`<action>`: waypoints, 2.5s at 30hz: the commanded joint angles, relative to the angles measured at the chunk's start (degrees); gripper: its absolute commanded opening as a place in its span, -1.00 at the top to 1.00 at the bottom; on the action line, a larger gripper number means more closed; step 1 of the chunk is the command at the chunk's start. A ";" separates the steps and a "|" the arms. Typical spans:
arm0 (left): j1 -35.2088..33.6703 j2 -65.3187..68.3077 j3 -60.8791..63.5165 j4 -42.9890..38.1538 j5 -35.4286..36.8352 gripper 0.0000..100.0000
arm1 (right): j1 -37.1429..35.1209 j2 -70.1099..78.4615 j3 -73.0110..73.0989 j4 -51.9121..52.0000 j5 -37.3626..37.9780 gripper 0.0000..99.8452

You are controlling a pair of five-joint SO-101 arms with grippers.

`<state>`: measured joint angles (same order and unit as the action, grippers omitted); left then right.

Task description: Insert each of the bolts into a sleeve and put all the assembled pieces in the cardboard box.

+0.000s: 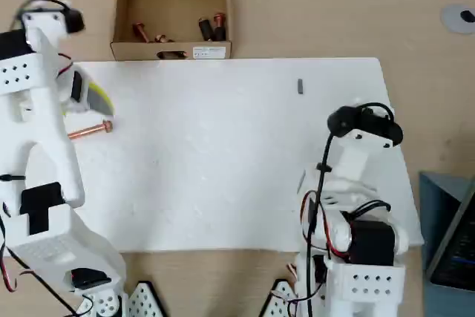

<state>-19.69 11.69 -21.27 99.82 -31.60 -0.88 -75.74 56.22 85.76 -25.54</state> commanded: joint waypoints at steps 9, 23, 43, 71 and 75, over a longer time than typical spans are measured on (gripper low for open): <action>-0.62 -2.68 1.85 0.53 -33.32 0.37 | 0.48 -0.84 -0.13 -1.23 0.62 0.98; -2.99 6.11 1.58 -10.29 -53.54 0.37 | 0.48 -0.66 -0.04 -1.58 0.62 0.98; 0.97 19.03 1.58 -21.54 -56.70 0.40 | 0.48 -0.48 -0.04 -1.58 0.62 0.98; 2.02 27.21 1.93 -19.60 -52.57 0.99 | 0.48 -0.75 -0.40 -1.58 0.62 0.98; 2.11 26.59 1.67 -14.15 -52.57 1.00 | 0.48 -0.84 -0.57 -1.41 0.62 0.98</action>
<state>-17.41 36.57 -18.73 84.62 -84.79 -0.88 -75.74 56.22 85.76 -25.54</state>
